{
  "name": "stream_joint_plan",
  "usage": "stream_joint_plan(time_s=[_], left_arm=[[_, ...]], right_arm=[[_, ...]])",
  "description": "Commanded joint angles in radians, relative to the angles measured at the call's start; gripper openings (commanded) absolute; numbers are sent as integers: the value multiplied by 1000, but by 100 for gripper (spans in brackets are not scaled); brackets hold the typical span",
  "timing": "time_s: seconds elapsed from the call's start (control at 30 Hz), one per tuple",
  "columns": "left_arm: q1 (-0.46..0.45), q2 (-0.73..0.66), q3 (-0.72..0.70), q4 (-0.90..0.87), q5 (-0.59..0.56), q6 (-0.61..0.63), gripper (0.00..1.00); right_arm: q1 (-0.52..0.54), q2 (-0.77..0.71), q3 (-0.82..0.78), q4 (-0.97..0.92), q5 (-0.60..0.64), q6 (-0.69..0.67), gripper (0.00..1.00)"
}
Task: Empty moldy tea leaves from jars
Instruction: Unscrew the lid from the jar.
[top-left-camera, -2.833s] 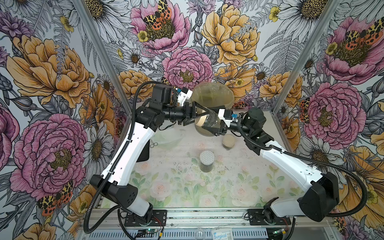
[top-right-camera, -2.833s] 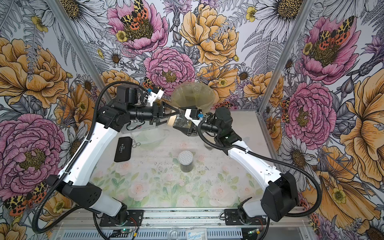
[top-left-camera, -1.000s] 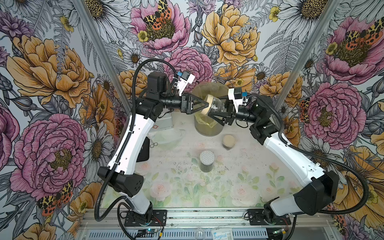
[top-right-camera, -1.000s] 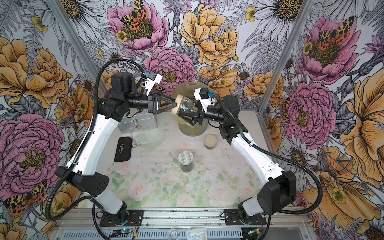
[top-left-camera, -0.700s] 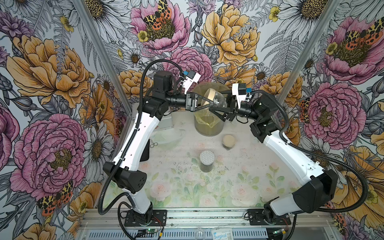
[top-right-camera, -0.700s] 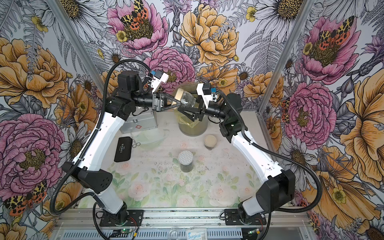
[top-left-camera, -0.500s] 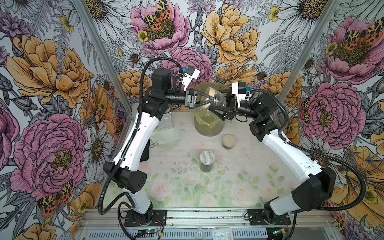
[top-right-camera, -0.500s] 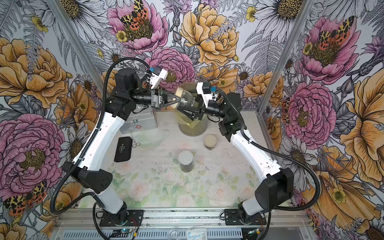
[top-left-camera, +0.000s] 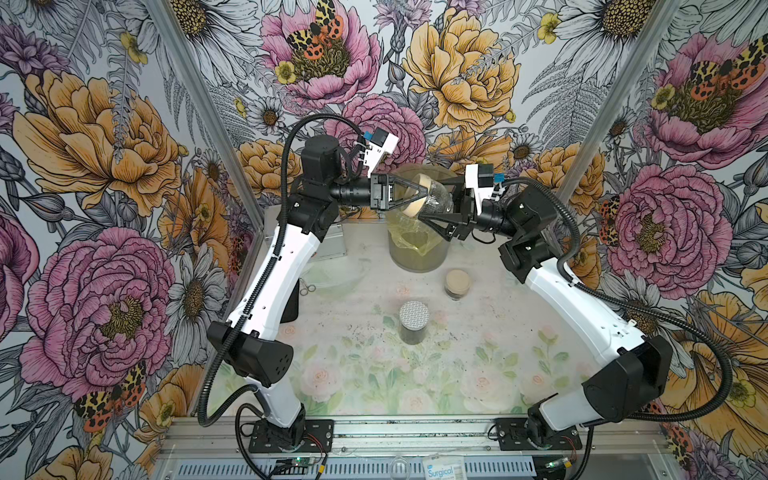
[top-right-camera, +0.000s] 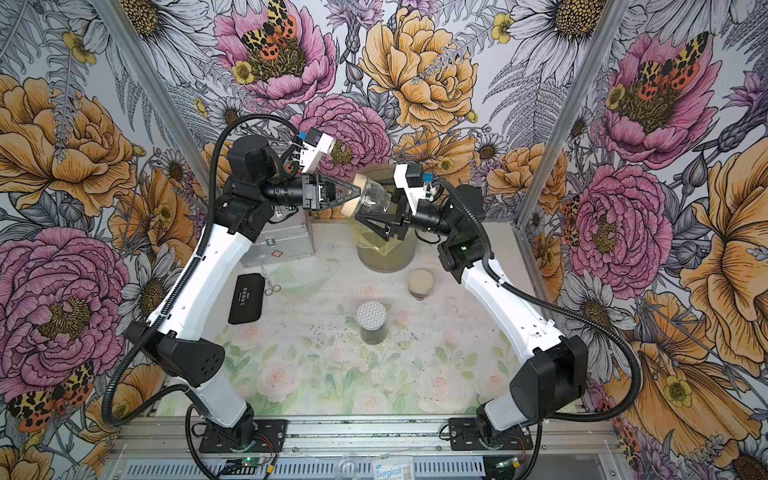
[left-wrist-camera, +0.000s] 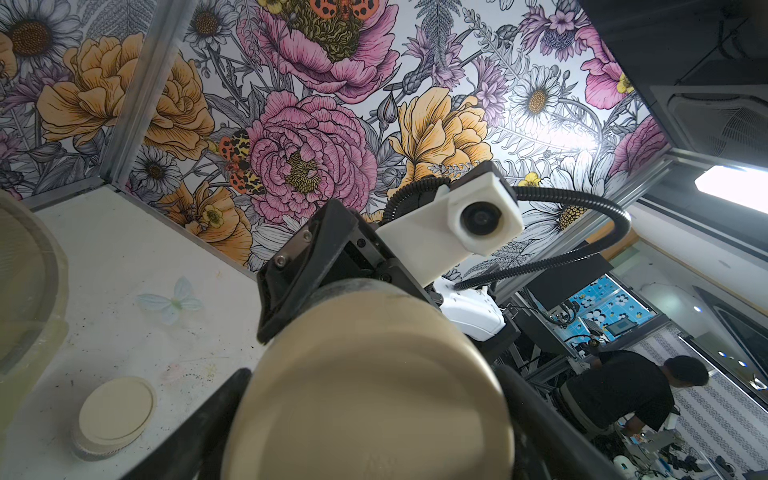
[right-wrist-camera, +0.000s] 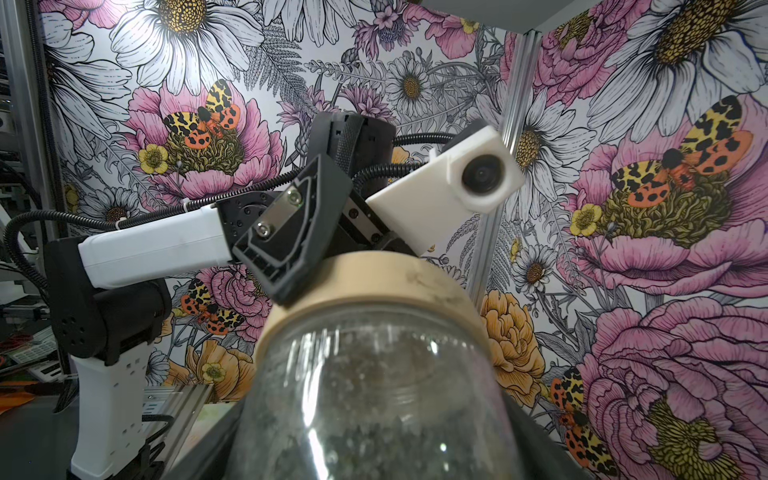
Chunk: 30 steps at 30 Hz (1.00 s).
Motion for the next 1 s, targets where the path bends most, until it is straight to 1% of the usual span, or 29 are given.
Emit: stream_joint_plan(time_s=[0.0,0.03,0.07,0.1,0.13,0.2,0.27,0.3,0.37,0.47,0.5,0.57,0.6,0.73,0.8,0.97], left_arm=[[-40,-12,47,-74,-41,-59,55],[-44,-6,60,-97,-83,-94,47],[-46,2,77,-136,-136,-133,31],[-46,15,95,-181,-186,-171,19],[-45,26,116,-226,-231,-204,14],[-51,26,108,-256,-302,-254,13],[-71,26,104,-261,-351,-269,15],[-86,35,120,-261,-356,-261,17],[-110,49,151,-261,-363,-244,16],[-111,67,184,-326,-438,-215,2],[-103,73,199,-365,-468,-207,0],[-83,74,194,-396,-507,-223,0],[-76,74,187,-403,-525,-230,0],[-77,73,186,-442,-631,-238,0],[-71,75,191,-467,-689,-242,0],[-64,50,172,-467,-763,-305,0]], right_arm=[[2,-7,27,-3,44,-73,27],[2,-7,27,-14,53,-104,26],[3,-11,21,-24,65,-149,25],[6,-17,4,-23,84,-203,25],[9,-24,-16,-12,110,-247,24],[12,-28,-35,-5,156,-317,22],[13,-15,-24,-32,192,-370,21],[14,-8,-22,-47,209,-406,21],[14,4,-28,-40,251,-438,20],[17,17,-33,-52,293,-489,20],[22,17,-44,-47,319,-515,20],[37,12,-81,-18,380,-588,21],[44,11,-99,-10,407,-646,21],[58,24,-140,38,491,-777,20],[65,28,-169,92,544,-837,18],[103,32,-230,184,650,-1014,13]])
